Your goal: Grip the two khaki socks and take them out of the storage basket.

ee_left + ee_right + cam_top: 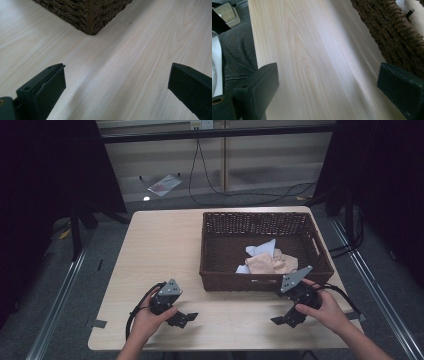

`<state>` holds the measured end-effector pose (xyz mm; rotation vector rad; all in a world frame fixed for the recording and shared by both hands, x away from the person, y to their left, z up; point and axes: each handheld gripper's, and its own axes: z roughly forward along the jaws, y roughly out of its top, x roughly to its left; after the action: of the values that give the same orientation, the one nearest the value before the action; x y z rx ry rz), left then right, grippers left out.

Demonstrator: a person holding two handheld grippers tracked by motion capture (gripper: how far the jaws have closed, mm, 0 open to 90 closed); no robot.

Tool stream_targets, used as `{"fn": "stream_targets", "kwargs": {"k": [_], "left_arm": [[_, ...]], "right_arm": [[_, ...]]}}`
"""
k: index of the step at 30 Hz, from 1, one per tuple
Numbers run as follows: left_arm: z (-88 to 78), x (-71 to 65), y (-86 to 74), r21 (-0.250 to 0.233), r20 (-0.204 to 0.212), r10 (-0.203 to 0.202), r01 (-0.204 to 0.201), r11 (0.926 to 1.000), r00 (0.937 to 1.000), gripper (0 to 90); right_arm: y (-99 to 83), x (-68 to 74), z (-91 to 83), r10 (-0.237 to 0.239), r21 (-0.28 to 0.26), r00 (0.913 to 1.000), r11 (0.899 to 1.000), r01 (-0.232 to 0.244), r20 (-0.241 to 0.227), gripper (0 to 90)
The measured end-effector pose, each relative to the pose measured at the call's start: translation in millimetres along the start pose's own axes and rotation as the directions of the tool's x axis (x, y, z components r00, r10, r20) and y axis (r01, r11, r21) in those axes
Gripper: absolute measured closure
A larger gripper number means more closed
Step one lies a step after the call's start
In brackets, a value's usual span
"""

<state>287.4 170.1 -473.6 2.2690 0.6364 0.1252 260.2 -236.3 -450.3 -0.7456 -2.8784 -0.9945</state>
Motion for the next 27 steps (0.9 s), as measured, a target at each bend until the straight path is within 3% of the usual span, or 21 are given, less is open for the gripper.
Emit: {"fn": "stream_targets", "kwargs": {"k": [8,22,27], "left_arm": [[-0.6,0.0,-0.6,0.003,0.000,-0.005,0.005,1.0000,1.0000,1.1],[-0.2,0.0,-0.8,0.004,0.000,-0.005,0.005,1.0000,1.0000,1.1],[-0.1,0.2,-0.8,0.003,0.001,-0.004,0.004,1.0000,1.0000,1.1]], "right_arm": [[2.1,-1.6,-3.6,0.020,0.002,0.9997,1.000,-0.020,-0.015,4.1],[16.2,-3.6,-18.7,-0.025,0.026,0.9996,0.999,0.026,-0.012,4.3],[22.6,-4.0,-25.8,-0.018,0.031,0.9998,0.999,0.018,-0.013,4.4]]}}
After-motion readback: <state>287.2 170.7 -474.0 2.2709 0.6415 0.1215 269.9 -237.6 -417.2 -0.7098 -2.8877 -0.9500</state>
